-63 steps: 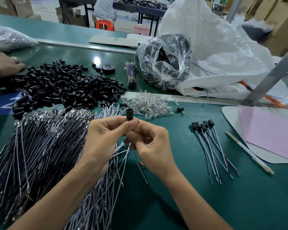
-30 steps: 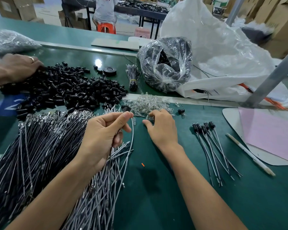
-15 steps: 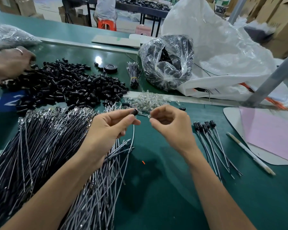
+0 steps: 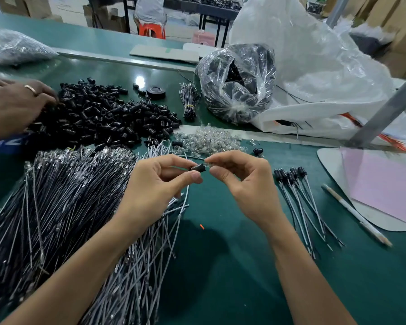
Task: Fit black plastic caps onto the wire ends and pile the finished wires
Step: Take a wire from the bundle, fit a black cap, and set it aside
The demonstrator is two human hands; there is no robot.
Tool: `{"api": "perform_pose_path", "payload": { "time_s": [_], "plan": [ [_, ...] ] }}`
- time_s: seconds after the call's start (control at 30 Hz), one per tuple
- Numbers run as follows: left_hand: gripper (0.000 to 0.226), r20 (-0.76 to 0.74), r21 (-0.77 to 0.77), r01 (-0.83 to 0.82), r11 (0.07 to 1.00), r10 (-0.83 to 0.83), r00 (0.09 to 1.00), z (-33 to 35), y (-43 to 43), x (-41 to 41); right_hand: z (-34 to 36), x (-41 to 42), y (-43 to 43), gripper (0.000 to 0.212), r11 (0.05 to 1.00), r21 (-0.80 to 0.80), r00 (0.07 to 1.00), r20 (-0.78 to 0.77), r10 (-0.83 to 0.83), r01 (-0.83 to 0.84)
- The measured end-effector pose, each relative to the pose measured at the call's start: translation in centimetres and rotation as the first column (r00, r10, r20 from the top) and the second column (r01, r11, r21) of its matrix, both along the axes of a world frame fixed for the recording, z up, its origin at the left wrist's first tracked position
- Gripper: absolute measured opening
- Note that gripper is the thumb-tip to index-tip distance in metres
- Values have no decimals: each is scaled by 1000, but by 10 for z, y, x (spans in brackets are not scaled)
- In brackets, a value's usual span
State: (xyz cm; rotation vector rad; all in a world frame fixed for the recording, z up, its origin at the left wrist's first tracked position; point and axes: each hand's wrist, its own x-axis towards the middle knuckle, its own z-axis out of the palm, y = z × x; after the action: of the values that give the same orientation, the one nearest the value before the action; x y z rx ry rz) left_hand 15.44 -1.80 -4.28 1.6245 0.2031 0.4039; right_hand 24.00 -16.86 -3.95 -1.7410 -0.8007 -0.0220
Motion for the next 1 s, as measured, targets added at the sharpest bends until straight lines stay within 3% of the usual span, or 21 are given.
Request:
{"api": "perform_pose_path", "payload": {
  "time_s": [0.13, 0.3, 0.47, 0.53, 0.63, 0.7, 1.0],
  "plan": [
    [10, 8, 32, -19, 999, 18, 1000, 0, -2, 0, -1, -3, -1, 20, 999, -6, 992, 121, -44, 46],
    [13, -9, 73, -47, 996, 48, 999, -1, -1, -1, -3, -7, -2, 13, 991, -51, 918, 385, -94, 123],
    [14, -6, 73, -45, 996, 45, 999, -2, -1, -1, -5, -9, -1, 13, 988, -39, 890, 442, -114, 146],
    [14, -6, 72, -39, 997, 40, 999, -3, 0, -1, -5, -9, -1, 15, 993, -18, 927, 361, -104, 118],
    [13, -10, 79, -26, 997, 27, 1000, -3, -1, -2, -3, -6, -2, 22, 999, 31, 999, 40, -29, 28],
    [13, -8, 88, -10, 996, 10, 1000, -3, -1, -2, -3, -3, -2, 23, 999, 45, 997, -74, 21, -18],
    [12, 7, 41, 66, 997, -67, 998, -4, -2, -2, -6, 1, -5, 21, 991, 104, 978, -182, 107, -89]
  ]
}}
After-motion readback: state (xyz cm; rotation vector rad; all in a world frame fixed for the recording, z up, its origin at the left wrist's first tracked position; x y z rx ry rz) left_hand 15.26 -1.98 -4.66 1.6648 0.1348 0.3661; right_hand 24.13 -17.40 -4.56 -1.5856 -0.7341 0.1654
